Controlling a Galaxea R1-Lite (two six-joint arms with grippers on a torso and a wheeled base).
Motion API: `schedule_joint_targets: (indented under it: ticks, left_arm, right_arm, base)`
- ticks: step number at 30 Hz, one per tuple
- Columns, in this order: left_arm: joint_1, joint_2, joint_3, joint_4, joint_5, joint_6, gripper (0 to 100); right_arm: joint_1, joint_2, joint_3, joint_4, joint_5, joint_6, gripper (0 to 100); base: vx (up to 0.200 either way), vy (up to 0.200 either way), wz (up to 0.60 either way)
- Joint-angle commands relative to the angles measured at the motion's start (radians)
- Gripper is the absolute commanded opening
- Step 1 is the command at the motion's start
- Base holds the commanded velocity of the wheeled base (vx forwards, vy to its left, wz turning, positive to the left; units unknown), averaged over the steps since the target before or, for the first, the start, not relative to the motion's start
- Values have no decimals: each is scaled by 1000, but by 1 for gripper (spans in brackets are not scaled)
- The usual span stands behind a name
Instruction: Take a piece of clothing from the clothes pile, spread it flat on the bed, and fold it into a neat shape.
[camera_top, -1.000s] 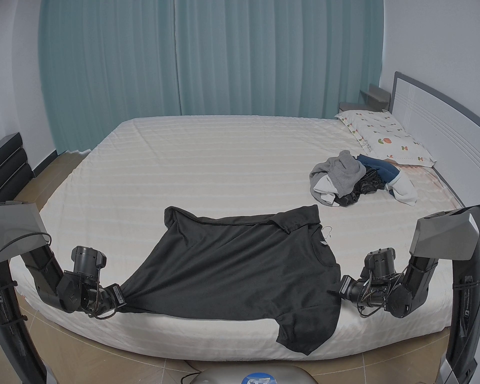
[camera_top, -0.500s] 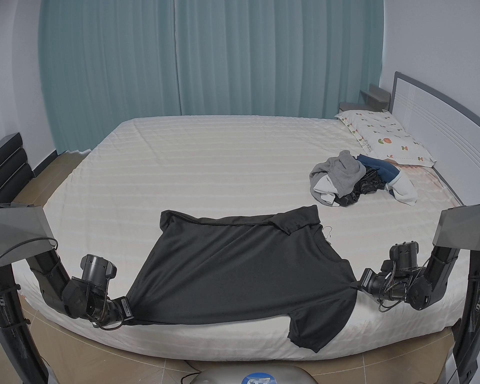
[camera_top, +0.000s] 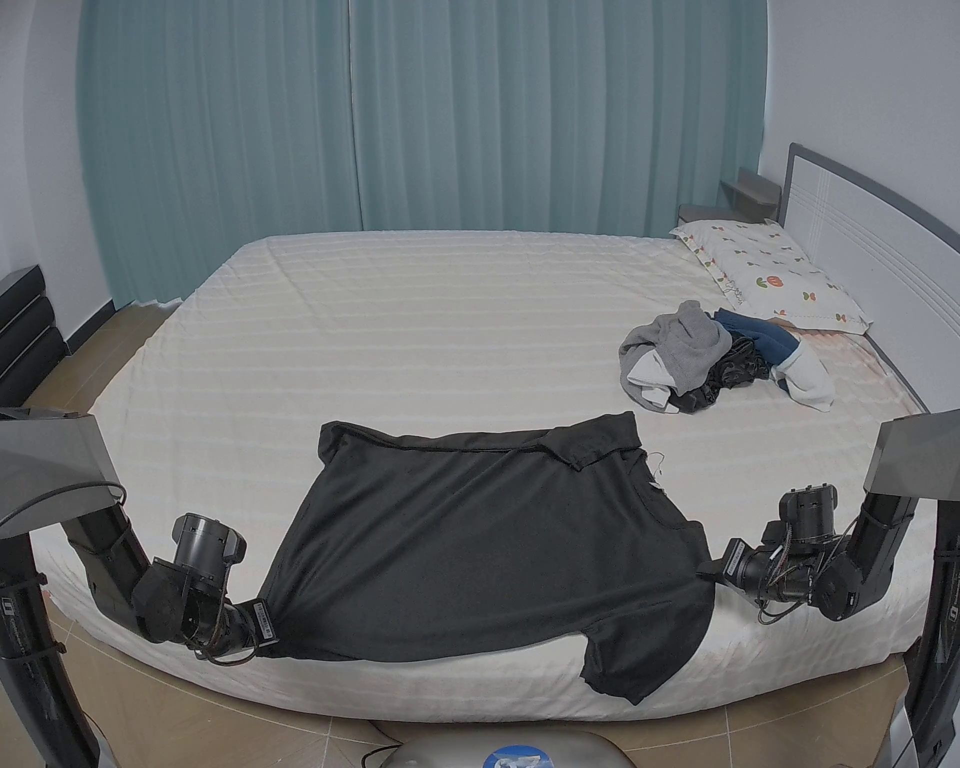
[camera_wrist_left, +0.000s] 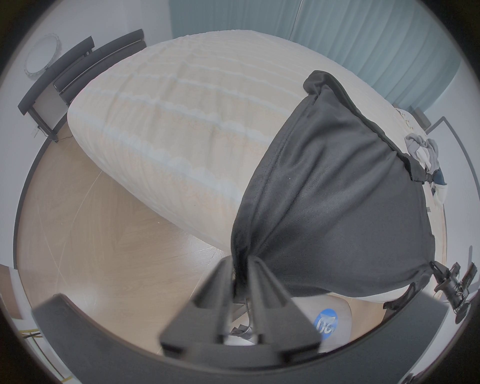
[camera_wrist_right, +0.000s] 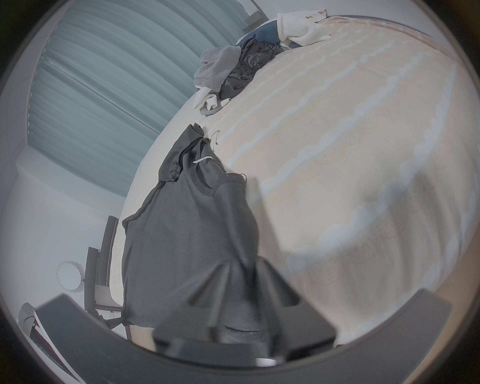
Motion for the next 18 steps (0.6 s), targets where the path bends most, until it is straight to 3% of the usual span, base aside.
schedule_joint_targets:
  ticks: [1,5,11,18]
  left_arm:
    - [-2,-2,-12,-4,0,-15,100]
    - [6,-12,-36,-6,-22,-52,100]
    - [46,-71,-78,-4,-164,-122,100]
    - [63,-74,-107,-6,-216,-201,100]
  right_arm:
    - [4,11,-9,-7,7,7,100]
    - [2,-15,-9,-14,10,55,100]
    - [-5,-84,-3,-42,76,213,100]
    - [-1,-88,-1,-48,97,247,100]
  base:
    - [0,0,0]
    - [0,0,0]
    - [0,0,0]
    - [0,0,0]
